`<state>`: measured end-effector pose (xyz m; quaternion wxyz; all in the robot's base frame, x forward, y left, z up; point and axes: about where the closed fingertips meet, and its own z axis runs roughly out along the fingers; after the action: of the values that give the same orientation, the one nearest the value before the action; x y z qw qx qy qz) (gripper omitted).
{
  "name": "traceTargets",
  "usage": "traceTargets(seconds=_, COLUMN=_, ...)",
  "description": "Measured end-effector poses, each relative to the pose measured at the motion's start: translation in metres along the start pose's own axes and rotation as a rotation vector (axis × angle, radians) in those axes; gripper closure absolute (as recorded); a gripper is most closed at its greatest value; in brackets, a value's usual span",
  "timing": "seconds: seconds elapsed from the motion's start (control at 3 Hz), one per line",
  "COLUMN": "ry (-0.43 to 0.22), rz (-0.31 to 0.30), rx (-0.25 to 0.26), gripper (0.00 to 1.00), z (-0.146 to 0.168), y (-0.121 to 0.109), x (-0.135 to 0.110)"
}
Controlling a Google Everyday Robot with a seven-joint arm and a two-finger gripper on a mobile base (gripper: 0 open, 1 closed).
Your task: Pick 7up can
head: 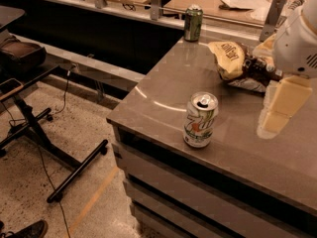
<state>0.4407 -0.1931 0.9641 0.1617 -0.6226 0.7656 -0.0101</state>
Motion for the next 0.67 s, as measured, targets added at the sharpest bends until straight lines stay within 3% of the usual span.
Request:
traceTargets(seconds=0.33, ry=-0.029, rz=-0.054, rx=-0.063, gripper=0.0, z=0.03, y=0.013, x=-0.027)
traceTargets(seconds=0.67, ry=-0.068, rz=-0.121, rx=-0.153, gripper=0.0, z=0.078, y=0.029, x=-0.07)
